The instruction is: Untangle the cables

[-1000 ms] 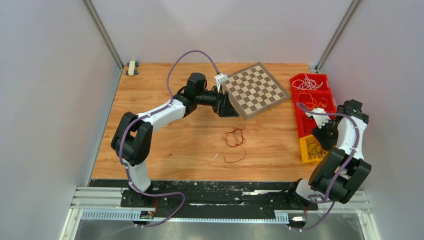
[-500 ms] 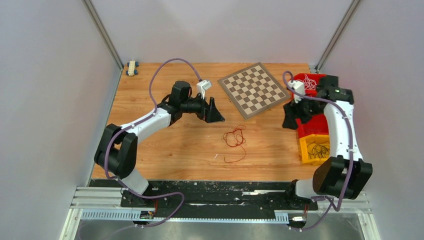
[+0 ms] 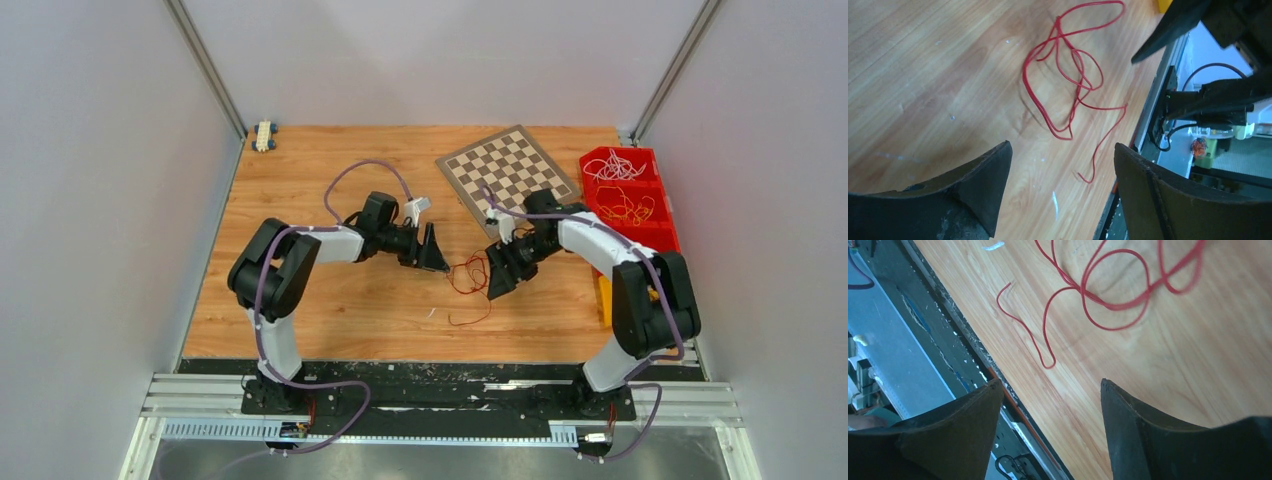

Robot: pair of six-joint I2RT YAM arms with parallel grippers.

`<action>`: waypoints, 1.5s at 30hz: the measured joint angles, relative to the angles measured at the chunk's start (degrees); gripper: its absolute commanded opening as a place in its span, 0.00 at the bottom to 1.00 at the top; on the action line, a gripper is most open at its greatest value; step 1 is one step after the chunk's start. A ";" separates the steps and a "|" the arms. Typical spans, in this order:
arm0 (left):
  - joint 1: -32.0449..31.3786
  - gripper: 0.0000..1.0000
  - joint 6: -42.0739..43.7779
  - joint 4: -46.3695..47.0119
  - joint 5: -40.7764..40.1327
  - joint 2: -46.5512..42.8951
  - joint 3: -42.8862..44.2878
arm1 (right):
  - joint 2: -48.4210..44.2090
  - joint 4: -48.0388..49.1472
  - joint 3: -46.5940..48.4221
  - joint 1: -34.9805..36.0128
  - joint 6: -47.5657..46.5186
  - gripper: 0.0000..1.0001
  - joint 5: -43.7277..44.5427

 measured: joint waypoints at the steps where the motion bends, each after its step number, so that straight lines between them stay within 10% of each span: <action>1: -0.26 0.79 -0.74 0.66 -0.02 1.55 0.50 | 0.92 1.29 -0.46 1.14 0.96 0.68 0.13; 5: -2.01 0.69 -3.91 3.50 0.39 6.99 2.67 | 4.00 7.08 -2.32 5.62 4.44 0.56 1.64; 10: -4.07 0.21 -7.32 6.80 0.09 10.45 4.17 | 6.03 11.47 -3.98 8.24 6.38 0.03 6.27; 13: -4.33 0.00 -7.89 6.16 -0.46 11.63 4.37 | 6.34 12.57 -4.70 7.54 6.73 0.00 10.67; 36: 22.60 0.00 12.20 -13.94 1.90 -24.98 2.58 | -9.68 11.23 7.15 -28.46 -7.52 0.00 30.25; 45: 20.59 0.00 17.68 -18.91 4.00 -26.97 4.28 | -6.95 3.04 27.91 -29.18 -7.13 0.00 8.74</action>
